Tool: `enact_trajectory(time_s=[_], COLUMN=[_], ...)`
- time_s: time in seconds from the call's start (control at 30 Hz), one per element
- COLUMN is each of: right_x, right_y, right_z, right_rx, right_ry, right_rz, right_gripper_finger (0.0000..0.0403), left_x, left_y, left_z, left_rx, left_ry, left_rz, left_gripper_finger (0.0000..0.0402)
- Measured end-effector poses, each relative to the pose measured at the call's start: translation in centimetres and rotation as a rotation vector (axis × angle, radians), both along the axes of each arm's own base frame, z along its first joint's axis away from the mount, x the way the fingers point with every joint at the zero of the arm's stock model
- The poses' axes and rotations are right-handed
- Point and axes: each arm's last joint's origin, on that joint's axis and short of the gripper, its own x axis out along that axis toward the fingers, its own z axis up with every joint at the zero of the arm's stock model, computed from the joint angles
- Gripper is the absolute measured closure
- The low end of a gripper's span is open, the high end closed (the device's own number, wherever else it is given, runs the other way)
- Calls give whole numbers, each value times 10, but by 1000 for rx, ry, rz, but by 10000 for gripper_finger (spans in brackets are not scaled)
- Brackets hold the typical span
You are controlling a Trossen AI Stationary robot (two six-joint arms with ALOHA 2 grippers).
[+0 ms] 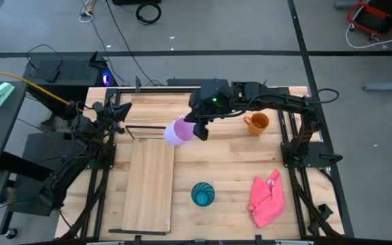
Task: Stack small to large cups/mugs on shelf
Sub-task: Put the purple mug on the shelf
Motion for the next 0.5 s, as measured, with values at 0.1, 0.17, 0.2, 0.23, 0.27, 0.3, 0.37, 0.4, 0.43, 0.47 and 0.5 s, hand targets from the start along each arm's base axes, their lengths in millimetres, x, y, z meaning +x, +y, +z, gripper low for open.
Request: enact_trajectory(time_s=[0.1,0.17,0.2,0.23,0.27,0.3,0.37,0.4,0.43,0.47,0.5], right_x=[13,23,26,31,35,39,46,50,53,56,58], right_y=[1,1,1,1,0,0,-1,-1,-1,-1,-1], right_z=[-12,-22,-26,-32,-37,-41,-52,-57,-62,-65,-69], right_rx=[23,23,23,23,23,19,10,9,8,7,4], right_ry=[13,30,37,52,57,66,88,100,111,112,122], right_rz=[47,68,72,73,75,77,89,93,97,101,104], right_gripper_finger=[400,400,400,400,400,400,400,400,400,400,400], left_x=[0,0,0,0,0,0,0,0,0,0,0], left_y=[0,0,0,0,0,0,0,0,0,0,0], left_z=[0,0,0,0,0,0,0,0,0,0,0], left_rx=[0,1,0,-2,-1,0,-1,0,-1,0,-1], left_ry=[0,-1,0,1,0,1,1,1,1,1,1], left_rz=[0,0,-2,-3,-2,-3,-3,-3,-3,-3,-3], left_gripper_finger=[387,386,385,383,381,380,377,377,378,379,380])
